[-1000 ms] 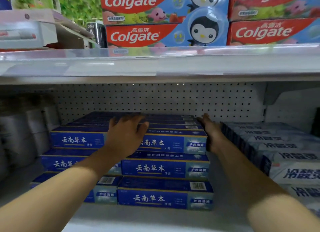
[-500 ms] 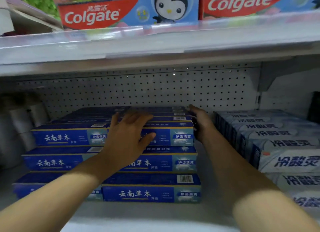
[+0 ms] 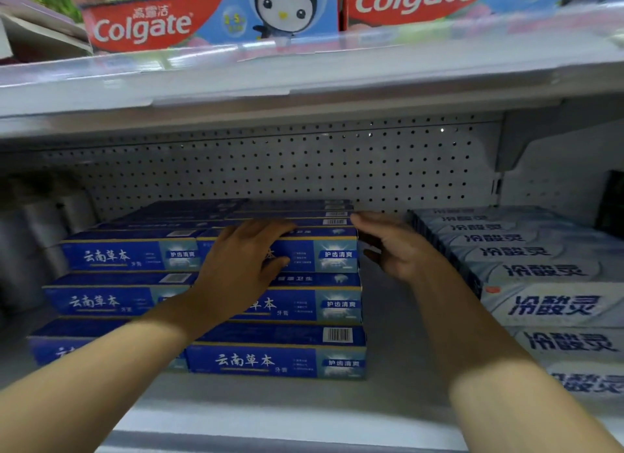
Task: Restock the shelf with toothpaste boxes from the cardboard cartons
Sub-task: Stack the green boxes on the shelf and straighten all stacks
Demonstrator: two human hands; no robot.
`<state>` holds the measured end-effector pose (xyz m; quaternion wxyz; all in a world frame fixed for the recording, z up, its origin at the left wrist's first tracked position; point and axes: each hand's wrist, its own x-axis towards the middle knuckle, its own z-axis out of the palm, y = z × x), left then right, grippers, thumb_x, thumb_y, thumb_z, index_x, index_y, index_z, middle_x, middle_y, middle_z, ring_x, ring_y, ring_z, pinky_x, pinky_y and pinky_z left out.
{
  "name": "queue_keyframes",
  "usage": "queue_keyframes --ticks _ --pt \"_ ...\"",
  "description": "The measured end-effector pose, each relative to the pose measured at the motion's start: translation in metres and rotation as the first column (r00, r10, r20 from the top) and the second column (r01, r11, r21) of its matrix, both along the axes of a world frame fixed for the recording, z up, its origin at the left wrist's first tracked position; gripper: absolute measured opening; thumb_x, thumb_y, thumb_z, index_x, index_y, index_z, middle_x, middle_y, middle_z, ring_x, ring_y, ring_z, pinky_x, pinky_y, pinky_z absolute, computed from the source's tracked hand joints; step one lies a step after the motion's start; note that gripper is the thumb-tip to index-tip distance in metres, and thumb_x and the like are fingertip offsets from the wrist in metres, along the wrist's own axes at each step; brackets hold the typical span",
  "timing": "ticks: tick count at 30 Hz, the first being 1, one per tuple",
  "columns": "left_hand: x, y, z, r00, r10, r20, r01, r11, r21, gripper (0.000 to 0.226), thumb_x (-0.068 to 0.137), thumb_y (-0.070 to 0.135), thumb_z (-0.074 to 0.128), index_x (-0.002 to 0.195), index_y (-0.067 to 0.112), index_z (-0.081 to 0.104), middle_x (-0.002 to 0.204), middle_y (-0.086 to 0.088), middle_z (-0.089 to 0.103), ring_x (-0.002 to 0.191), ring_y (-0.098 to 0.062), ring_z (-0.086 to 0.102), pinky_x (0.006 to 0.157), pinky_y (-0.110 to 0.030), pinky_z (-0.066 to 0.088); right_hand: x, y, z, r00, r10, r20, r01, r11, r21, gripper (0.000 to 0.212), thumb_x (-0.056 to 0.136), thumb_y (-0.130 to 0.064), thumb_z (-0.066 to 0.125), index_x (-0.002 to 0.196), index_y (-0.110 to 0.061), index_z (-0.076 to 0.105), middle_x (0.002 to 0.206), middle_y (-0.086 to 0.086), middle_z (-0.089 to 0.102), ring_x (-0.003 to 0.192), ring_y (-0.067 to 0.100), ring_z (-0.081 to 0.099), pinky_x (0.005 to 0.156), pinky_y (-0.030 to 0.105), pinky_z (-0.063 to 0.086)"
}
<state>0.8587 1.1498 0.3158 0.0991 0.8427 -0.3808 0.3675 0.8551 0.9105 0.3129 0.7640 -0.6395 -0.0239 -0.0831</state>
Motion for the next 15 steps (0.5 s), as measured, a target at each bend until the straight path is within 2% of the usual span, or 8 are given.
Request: queue_keyframes --ticks 3,6,8,10,13,15 --pt "0.002 0.0 -0.001 1.0 0.007 -0.015 -0.007 1.0 -0.012 0.045 0.079 0.019 0.068 0.122 0.012 0.058 0.116 -0.01 0.065 0.103 -0.034 0.062 0.09 -0.047 0.042 -0.003 0.001 0.003 0.999 -0.039 -0.001 0.039 0.999 0.0 0.009 0.081 -0.02 0.067 0.089 -0.018 0.066 0.087 -0.001 0.068 0.086 0.013 0.061 0.069 0.023 0.045" --pt "0.004 -0.001 0.0 0.998 0.004 -0.066 -0.005 1.0 -0.019 0.046 0.079 0.026 0.058 0.123 0.013 0.058 0.118 -0.008 0.064 0.107 -0.033 0.06 0.093 -0.045 0.037 -0.006 0.002 0.002 0.998 -0.06 0.008 0.06 0.998 -0.015 0.019 0.085 -0.022 0.064 0.102 -0.012 0.064 0.09 -0.001 0.068 0.082 0.011 0.062 0.059 0.02 0.047" --pt "0.004 -0.001 0.001 0.997 -0.007 -0.083 0.005 1.0 -0.025 0.046 0.08 0.027 0.058 0.124 0.014 0.057 0.12 -0.008 0.063 0.11 -0.033 0.059 0.095 -0.044 0.034 -0.007 0.002 0.002 0.995 -0.091 -0.036 0.092 0.995 0.023 0.017 0.088 -0.029 0.061 0.096 -0.013 0.062 0.087 -0.002 0.065 0.076 0.009 0.058 0.053 0.019 0.041" --pt "0.003 -0.001 0.001 0.997 0.01 -0.082 -0.013 0.999 -0.037 0.048 0.082 0.029 0.062 0.128 0.015 0.054 0.123 -0.008 0.061 0.114 -0.033 0.056 0.1 -0.05 0.031 -0.004 0.0 0.005 0.979 -0.173 -0.104 0.181 0.981 0.065 0.023 0.09 -0.038 0.058 0.096 -0.016 0.061 0.088 -0.002 0.061 0.079 0.011 0.056 0.059 0.023 0.038" --pt "0.003 0.0 -0.002 0.995 0.089 -0.038 -0.09 0.996 -0.013 0.058 0.079 0.038 0.064 0.131 0.016 0.05 0.127 -0.008 0.058 0.121 -0.032 0.051 0.101 -0.064 0.026 0.001 -0.001 0.01 0.951 -0.259 -0.169 0.259 0.966 -0.025 0.042 0.084 -0.049 0.062 0.107 -0.014 0.062 0.103 0.002 0.063 0.097 0.018 0.057 0.075 0.03 0.043" --pt "0.003 0.0 -0.004 0.994 0.103 -0.045 -0.103 0.995 -0.01 0.06 0.08 0.038 0.064 0.133 0.014 0.048 0.132 -0.009 0.054 0.127 -0.032 0.046 0.102 -0.065 0.023 0.004 0.002 0.012 0.953 -0.249 -0.175 0.239 0.968 -0.072 0.038 0.079 -0.049 0.067 0.096 -0.015 0.064 0.1 0.003 0.066 0.091 0.017 0.059 0.07 0.029 0.044"
